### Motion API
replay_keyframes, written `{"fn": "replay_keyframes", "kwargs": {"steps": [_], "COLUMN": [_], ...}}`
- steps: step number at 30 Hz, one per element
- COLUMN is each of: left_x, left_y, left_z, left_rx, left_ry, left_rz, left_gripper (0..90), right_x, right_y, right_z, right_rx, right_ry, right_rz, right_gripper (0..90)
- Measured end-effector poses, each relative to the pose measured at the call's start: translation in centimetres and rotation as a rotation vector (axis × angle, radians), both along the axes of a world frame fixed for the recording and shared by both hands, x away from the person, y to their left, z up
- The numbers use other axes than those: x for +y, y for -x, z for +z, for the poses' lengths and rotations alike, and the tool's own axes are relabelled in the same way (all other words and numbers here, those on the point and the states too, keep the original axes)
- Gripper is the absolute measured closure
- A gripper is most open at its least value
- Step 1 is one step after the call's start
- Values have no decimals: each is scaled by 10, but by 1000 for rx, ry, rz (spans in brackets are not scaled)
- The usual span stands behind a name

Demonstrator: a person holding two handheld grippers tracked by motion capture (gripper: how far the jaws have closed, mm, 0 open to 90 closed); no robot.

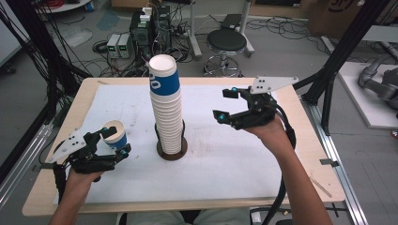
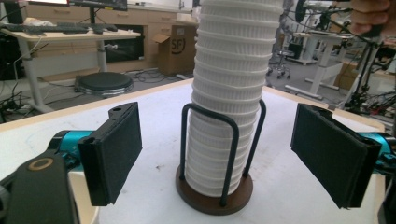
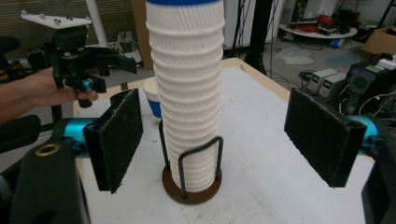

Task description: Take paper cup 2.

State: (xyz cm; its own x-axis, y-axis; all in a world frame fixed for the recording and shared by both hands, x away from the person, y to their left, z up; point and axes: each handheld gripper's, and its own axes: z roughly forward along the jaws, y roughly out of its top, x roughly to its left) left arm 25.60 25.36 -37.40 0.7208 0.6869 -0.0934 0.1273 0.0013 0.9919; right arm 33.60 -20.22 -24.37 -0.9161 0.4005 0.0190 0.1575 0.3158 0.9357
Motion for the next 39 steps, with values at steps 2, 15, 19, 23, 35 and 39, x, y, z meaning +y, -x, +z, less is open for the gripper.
{"fn": "replay_keyframes", "kwargs": {"steps": [2, 15, 19, 23, 35, 39], "left_x": [-1, -5, -4, -5, -8, -7], "left_y": [0, -1, -2, -2, -2, -2], "left_z": [0, -1, -1, -2, -1, -2], "left_rx": [1, 18, 25, 25, 19, 20], "left_ry": [3, 1, 2, 1, 3, 8], "left_rz": [-2, -21, -17, -18, -44, -43], "left_gripper": [158, 157, 158, 159, 160, 160], "right_x": [7, 46, 57, 69, 107, 117], "right_y": [-3, -20, -25, -30, -48, -52], "right_z": [8, 47, 58, 67, 82, 84], "right_rx": [1, -5, -12, -9, 10, 13], "right_ry": [10, 15, 19, 23, 68, 79], "right_rz": [14, 99, 121, 134, 148, 151], "right_gripper": [201, 201, 201, 201, 201, 201]}}
